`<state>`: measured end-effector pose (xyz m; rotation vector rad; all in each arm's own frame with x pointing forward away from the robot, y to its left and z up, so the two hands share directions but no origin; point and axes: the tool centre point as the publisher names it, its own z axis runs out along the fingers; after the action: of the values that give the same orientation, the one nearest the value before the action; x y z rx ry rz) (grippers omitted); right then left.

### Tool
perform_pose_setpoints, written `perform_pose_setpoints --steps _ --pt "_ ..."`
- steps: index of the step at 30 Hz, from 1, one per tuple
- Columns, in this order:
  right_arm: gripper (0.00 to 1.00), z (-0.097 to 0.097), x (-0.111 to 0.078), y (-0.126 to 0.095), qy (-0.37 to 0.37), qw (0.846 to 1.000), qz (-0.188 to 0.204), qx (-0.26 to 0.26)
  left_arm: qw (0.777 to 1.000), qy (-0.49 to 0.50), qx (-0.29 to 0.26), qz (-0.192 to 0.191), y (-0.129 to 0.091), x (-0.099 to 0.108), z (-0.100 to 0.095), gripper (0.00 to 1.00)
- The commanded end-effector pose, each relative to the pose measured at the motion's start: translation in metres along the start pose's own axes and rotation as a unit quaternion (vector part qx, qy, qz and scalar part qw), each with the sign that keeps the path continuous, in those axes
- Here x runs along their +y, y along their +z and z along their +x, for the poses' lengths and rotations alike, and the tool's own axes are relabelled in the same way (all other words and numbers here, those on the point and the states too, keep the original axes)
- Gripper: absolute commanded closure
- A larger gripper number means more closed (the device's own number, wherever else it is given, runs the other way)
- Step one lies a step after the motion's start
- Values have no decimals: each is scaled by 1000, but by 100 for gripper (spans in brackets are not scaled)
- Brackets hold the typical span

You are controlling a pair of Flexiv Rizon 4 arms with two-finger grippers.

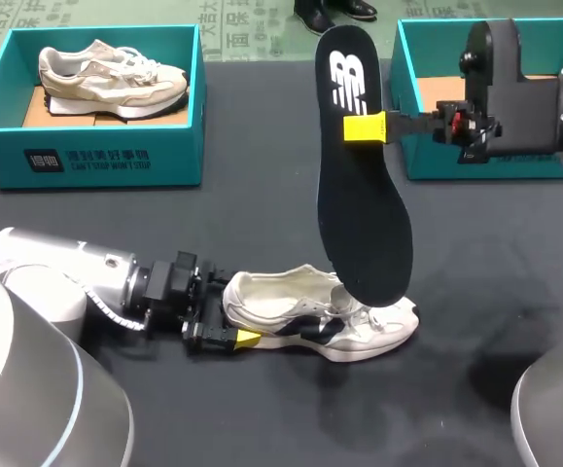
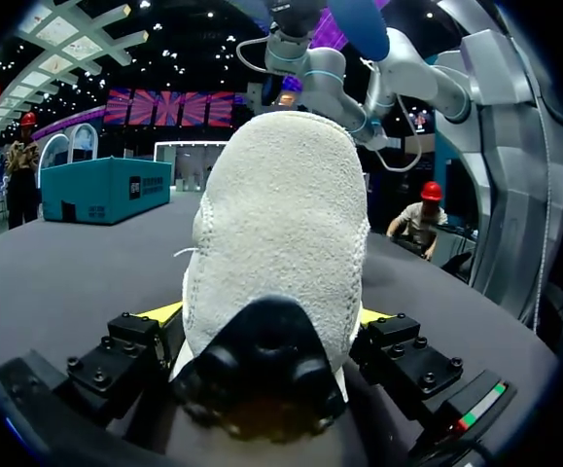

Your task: Take the shoe out of the shoebox, open the shoe tongue, remove and reinsert the insole, then place the shoe into the shoebox

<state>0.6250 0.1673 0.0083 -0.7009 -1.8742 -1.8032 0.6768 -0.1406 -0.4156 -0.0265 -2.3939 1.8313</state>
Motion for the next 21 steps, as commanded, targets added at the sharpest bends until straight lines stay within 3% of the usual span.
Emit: perform_pose_setpoints --steps 1,13,21 --pt "100 -1 -1 2 0 1000 0 -1 1000 -2 -2 -13 -9 -4 4 0" --pt "100 -1 -1 2 0 1000 0 -1 996 4 -23 -86 -31 -1 6 0" --pt "100 -1 -1 2 0 1000 0 -1 980 -8 -26 -196 -39 -3 5 0"
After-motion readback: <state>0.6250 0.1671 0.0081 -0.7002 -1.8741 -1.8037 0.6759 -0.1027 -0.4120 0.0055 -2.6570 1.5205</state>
